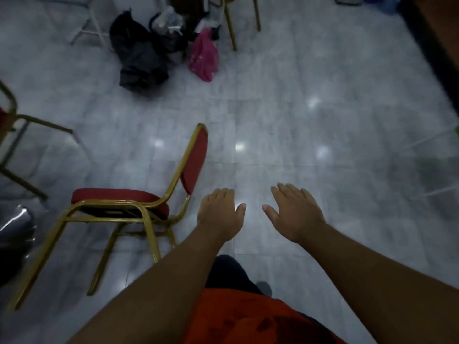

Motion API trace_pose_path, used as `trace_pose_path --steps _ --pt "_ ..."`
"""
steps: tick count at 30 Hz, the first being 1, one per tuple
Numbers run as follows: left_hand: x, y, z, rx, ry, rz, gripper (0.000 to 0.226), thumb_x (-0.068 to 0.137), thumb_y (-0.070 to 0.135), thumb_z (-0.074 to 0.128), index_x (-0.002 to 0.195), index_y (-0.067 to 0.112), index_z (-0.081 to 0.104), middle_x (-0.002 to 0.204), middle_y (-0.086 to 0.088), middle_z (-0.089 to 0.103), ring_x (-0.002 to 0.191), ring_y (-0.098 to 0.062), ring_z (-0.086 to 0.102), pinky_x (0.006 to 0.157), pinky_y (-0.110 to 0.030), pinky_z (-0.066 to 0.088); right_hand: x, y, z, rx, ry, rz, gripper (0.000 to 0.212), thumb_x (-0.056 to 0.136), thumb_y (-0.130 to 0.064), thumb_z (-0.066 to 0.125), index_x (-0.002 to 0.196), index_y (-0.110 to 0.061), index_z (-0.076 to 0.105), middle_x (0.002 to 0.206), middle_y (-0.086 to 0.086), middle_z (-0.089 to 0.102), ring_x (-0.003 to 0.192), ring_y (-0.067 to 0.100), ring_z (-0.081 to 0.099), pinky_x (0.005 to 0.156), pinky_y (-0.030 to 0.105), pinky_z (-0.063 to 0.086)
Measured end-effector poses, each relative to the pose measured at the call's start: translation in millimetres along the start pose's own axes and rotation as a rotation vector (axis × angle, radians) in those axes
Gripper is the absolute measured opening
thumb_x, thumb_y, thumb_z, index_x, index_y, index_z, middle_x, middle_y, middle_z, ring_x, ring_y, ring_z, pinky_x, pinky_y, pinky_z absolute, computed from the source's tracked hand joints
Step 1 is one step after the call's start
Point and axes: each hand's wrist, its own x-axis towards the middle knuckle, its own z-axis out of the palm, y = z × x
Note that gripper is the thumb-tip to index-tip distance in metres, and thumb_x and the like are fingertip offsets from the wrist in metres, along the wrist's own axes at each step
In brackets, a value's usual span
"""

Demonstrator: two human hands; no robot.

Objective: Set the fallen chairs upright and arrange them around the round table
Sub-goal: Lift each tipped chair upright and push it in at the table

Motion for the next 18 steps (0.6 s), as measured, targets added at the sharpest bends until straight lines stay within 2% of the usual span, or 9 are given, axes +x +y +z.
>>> trace_pose_path --steps 4,8,14,18 --pt "56 -15 -24 -0.061 0.053 -0.094 0.057 0.105 0.044 0.041 0.148 0.008 0.042 0.151 -0.013 0.048 0.141 -0.03 0.042 0.117 -0.042 0.029 79 -18 -35 -0.028 0.004 -0.16 0.069 0.104 -0.057 0.027 0.161 -0.019 0.018 0.17 0.003 0.016 0.157 0.021 0.012 0.127 0.043 0.007" --pt "123 -51 -45 -0.111 0.076 -0.165 0.057 0.105 0.044 0.04 0.149 0.007 0.041 0.153 -0.014 0.047 0.143 -0.032 0.04 0.119 -0.043 0.028 161 -40 -60 -0.071 -0.006 -0.224 0.067 0.105 -0.055 0.029 0.16 -0.017 0.022 0.169 0.004 0.019 0.156 0.021 0.015 0.127 0.044 0.01" --pt "211 -116 -69 -0.179 0.044 -0.256 0.057 0.104 0.047 0.041 0.147 0.01 0.043 0.146 -0.011 0.052 0.135 -0.03 0.048 0.115 -0.043 0.036 280 -69 -87 -0.161 -0.092 -0.284 0.068 0.104 -0.057 0.029 0.16 -0.02 0.02 0.169 0.002 0.019 0.156 0.02 0.016 0.126 0.041 0.011" --pt "250 -159 -73 -0.288 0.029 -0.419 0.052 0.101 0.049 0.045 0.136 0.01 0.05 0.136 -0.013 0.058 0.125 -0.031 0.055 0.109 -0.046 0.046 352 -88 -100 -0.202 -0.124 -0.366 0.066 0.104 -0.054 0.033 0.159 -0.02 0.023 0.168 0.004 0.024 0.155 0.022 0.021 0.126 0.042 0.016"
